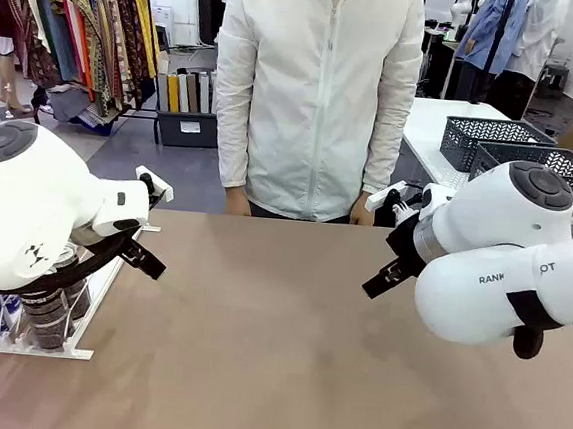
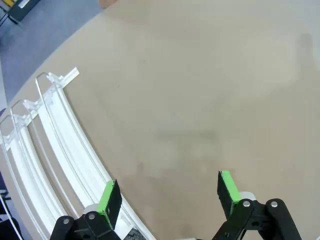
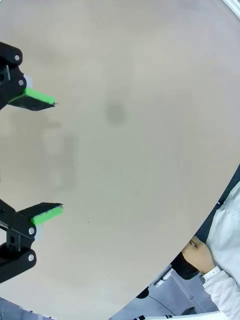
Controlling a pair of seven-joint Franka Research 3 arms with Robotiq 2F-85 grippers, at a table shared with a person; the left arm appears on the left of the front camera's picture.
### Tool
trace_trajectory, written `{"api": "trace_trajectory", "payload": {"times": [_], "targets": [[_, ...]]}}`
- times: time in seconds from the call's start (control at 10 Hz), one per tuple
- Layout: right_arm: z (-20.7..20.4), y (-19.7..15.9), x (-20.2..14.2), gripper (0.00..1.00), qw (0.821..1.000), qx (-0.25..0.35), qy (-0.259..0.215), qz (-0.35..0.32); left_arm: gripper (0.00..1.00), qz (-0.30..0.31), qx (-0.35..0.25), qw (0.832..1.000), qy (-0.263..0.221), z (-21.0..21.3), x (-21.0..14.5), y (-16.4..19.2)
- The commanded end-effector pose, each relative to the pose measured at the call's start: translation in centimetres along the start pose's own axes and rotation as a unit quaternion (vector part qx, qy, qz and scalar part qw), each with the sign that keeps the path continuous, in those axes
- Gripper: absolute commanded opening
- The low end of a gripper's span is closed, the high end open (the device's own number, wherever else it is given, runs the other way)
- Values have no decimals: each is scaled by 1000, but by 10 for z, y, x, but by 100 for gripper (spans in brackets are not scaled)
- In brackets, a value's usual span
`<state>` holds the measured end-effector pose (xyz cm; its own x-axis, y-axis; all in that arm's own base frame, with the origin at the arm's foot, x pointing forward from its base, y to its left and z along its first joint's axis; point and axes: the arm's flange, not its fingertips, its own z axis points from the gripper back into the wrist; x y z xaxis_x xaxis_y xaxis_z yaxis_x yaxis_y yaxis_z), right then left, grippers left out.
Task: Retrieve and store the cans from the dispenser.
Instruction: Pick up one can from the Automatic Can Dispenser and place it in the middle of the table.
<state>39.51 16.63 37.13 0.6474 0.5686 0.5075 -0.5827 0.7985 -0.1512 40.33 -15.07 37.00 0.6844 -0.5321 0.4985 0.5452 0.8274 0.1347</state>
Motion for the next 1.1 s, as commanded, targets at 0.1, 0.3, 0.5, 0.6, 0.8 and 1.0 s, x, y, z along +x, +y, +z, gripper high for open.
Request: {"api": "trace_trajectory", "payload": {"times": [0.1, 0.3, 0.5, 0.6, 0.8, 1.0], "targets": [[0, 0, 0, 100, 1000, 0, 0, 0, 100, 0, 0, 1000, 0, 0, 0, 0], [0, 0, 0, 100, 1000, 0, 0, 0, 100, 0, 0, 1000, 0, 0, 0, 0], [0, 0, 0, 100, 1000, 0, 0, 0, 100, 0, 0, 1000, 0, 0, 0, 0], [0, 0, 0, 100, 1000, 0, 0, 0, 100, 0, 0, 1000, 0, 0, 0, 0], [0, 0, 0, 100, 1000, 0, 0, 0, 100, 0, 0, 1000, 0, 0, 0, 0], [0, 0, 0, 100, 1000, 0, 0, 0, 100, 0, 0, 1000, 0, 0, 0, 0]]}}
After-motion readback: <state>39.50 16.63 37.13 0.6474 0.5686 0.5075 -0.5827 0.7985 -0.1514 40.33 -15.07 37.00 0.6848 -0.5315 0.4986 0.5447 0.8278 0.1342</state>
